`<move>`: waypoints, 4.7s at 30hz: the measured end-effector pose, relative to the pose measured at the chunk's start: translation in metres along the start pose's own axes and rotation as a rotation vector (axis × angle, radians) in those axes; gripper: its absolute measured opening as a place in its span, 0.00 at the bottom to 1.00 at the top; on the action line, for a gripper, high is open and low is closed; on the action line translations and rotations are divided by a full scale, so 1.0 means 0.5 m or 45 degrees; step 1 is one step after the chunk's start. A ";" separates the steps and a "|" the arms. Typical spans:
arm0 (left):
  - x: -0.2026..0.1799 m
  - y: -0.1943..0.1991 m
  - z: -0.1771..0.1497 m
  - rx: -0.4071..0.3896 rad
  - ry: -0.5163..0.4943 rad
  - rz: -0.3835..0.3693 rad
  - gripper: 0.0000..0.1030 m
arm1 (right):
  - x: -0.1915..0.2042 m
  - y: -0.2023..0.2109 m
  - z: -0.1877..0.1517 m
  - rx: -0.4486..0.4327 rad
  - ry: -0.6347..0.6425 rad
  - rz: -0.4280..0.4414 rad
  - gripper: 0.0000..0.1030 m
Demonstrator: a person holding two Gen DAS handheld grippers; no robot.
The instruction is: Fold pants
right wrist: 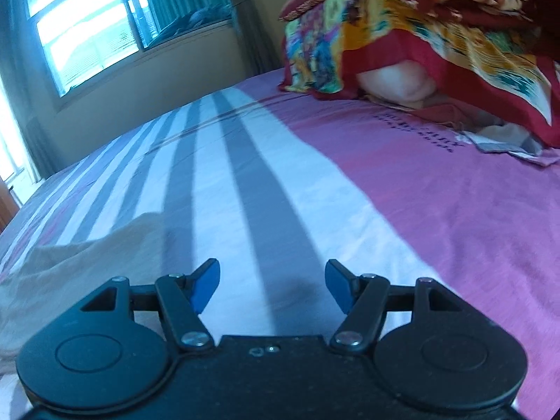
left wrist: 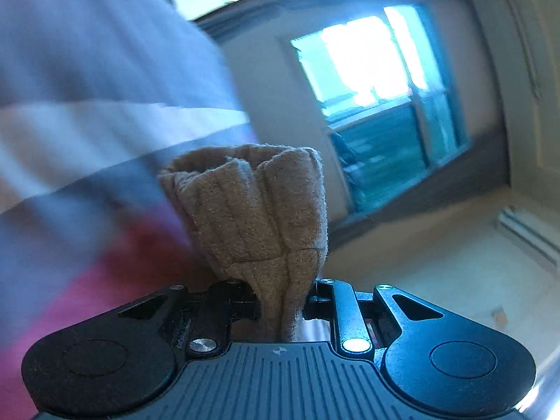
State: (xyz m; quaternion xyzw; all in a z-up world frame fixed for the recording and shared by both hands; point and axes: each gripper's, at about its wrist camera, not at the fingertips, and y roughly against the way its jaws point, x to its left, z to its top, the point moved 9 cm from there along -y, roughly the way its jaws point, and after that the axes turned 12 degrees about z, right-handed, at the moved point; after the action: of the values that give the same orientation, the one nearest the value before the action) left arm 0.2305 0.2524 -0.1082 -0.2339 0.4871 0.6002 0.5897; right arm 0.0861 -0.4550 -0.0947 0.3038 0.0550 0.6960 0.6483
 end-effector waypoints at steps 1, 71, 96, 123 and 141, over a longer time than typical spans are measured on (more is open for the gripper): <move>-0.033 -0.001 0.005 0.003 -0.044 -0.014 0.19 | -0.014 0.001 0.002 -0.010 -0.017 -0.001 0.64; -0.162 0.084 -0.457 0.139 -1.451 0.497 0.97 | 0.296 -0.033 -0.076 0.096 -0.117 0.576 0.54; -0.125 0.076 -0.461 0.154 -1.275 0.413 0.97 | 0.235 -0.064 -0.101 0.171 -0.482 0.466 0.66; -0.132 0.071 -0.473 0.161 -1.296 0.419 1.00 | 0.239 -0.020 -0.088 0.004 -0.232 0.450 0.34; -0.130 0.070 -0.470 0.166 -1.291 0.422 1.00 | 0.218 -0.079 -0.112 0.150 -0.275 0.384 0.34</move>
State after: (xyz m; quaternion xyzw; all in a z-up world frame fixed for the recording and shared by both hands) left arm 0.1414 0.0247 -0.1395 0.2025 0.2079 0.6914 0.6616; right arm 0.0957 -0.3291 -0.1202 0.4190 -0.0204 0.7441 0.5200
